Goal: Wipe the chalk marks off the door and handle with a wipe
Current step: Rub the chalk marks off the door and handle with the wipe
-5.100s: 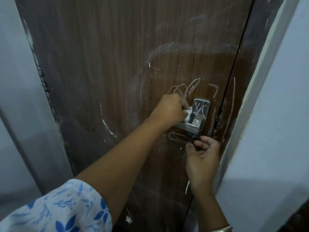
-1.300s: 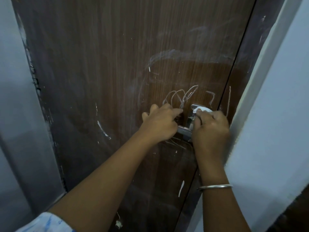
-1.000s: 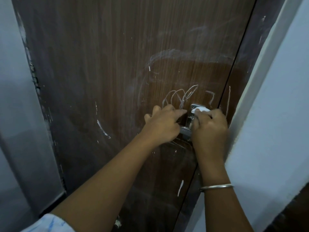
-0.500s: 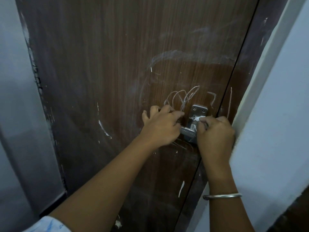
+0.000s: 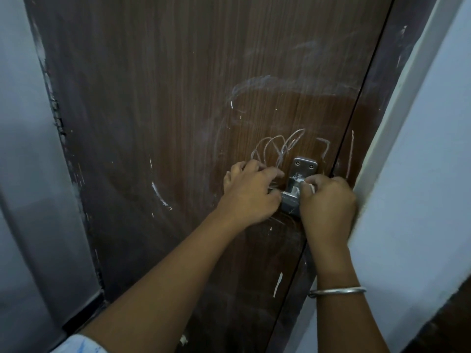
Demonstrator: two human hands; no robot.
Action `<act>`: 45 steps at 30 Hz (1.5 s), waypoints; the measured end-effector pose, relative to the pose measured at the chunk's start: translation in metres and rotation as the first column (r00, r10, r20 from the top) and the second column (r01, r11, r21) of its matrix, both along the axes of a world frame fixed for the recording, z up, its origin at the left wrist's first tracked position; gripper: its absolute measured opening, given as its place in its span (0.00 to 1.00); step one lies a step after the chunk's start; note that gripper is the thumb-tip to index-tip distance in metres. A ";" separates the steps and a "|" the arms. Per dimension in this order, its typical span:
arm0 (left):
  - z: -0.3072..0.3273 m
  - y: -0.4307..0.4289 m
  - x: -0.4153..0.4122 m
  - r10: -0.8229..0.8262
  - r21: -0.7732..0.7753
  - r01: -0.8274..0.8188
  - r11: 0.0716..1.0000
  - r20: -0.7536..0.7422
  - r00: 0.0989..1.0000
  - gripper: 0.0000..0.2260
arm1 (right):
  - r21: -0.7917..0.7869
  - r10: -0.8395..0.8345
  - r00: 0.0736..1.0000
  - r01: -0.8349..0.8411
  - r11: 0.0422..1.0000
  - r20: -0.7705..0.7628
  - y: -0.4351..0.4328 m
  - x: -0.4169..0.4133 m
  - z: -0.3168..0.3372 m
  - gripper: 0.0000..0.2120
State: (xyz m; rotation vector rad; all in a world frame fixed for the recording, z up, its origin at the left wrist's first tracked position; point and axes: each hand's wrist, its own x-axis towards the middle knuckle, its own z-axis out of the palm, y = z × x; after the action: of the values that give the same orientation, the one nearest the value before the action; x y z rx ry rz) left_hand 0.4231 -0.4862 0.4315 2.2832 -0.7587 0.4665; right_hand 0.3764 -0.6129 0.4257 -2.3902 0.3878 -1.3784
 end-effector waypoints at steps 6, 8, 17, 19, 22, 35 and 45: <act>-0.001 0.000 -0.002 -0.010 -0.013 0.010 1.000 -0.003 1.000 0.19 | -0.036 0.076 0.997 -0.077 0.996 -0.033 0.002 0.003 0.008 0.03; 0.000 -0.001 -0.003 0.005 -0.003 -0.005 1.000 0.002 1.000 0.19 | -0.038 0.104 0.993 -0.106 0.994 -0.053 0.006 0.005 0.012 0.03; 0.004 0.003 -0.003 0.016 0.004 -0.015 1.000 -0.013 1.000 0.18 | 0.074 0.051 0.999 -0.051 0.996 -0.002 0.009 0.005 0.015 0.11; 0.003 0.006 -0.001 0.025 0.028 -0.024 0.999 -0.003 1.000 0.18 | 0.100 0.049 0.998 -0.053 0.994 0.042 0.012 0.004 0.014 0.15; 0.001 0.008 0.001 0.022 0.046 -0.023 0.999 0.012 1.000 0.18 | -0.005 0.087 0.996 -0.087 0.996 -0.026 0.020 0.009 0.014 0.15; -0.011 0.016 0.001 -0.013 -0.041 0.011 0.999 -0.053 0.999 0.20 | 0.103 0.065 0.997 -0.069 0.992 0.035 0.008 -0.003 0.011 0.18; -0.024 0.006 0.002 0.025 -0.182 -0.035 0.983 -0.053 0.998 0.24 | 0.009 -0.010 0.982 0.008 1.000 0.188 0.015 -0.007 -0.018 0.06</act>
State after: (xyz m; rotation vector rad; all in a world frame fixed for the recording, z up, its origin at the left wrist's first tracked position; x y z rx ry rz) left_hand 0.4248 -0.4803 0.4078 2.1292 -0.6303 0.4710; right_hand 0.3694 -0.5983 0.4079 -2.2292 0.3526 -1.5866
